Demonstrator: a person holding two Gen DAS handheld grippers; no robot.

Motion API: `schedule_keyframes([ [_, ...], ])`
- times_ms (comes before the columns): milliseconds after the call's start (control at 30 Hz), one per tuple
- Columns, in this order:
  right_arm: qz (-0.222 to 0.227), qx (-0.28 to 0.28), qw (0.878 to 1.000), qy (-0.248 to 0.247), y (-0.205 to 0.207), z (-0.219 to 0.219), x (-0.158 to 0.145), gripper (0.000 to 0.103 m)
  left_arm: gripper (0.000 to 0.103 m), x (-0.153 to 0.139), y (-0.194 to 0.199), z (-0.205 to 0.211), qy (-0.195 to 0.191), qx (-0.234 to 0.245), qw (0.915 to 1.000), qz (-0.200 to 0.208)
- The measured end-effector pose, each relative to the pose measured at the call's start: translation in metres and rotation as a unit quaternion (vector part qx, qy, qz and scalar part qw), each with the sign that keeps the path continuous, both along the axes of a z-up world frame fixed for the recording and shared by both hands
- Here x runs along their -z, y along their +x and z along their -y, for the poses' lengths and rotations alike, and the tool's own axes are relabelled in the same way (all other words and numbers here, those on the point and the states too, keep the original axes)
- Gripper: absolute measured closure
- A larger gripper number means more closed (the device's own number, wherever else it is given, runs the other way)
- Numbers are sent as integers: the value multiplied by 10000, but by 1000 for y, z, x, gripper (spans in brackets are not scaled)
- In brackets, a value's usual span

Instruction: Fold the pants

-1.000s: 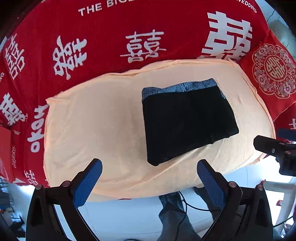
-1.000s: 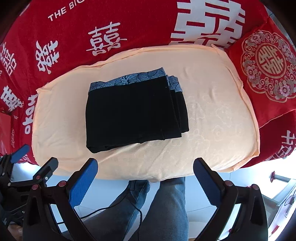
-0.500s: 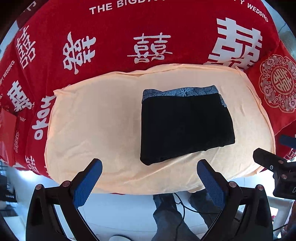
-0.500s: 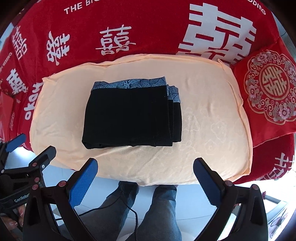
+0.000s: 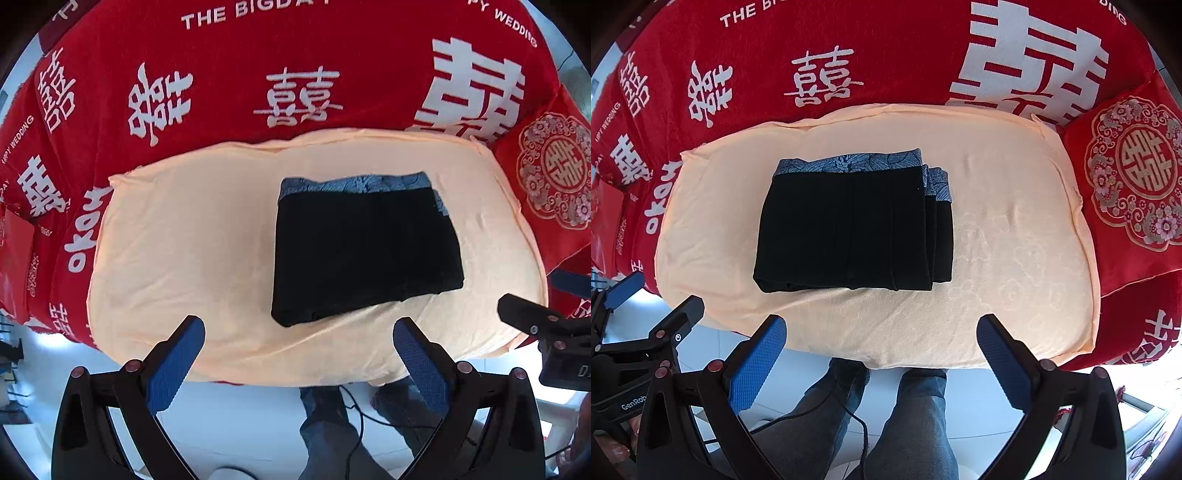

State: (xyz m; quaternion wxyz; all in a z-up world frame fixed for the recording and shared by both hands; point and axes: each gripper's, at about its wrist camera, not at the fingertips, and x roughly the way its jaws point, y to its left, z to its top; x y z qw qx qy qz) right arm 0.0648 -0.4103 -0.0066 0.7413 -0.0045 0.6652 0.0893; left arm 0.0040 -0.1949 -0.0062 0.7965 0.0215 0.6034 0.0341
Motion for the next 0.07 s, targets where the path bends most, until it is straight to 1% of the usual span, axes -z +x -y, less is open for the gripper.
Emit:
schedule_keyframes([
  [67, -10, 17, 10000, -2, 0, 0, 0, 0, 0, -2, 1, 2, 18, 68, 10000, 32],
])
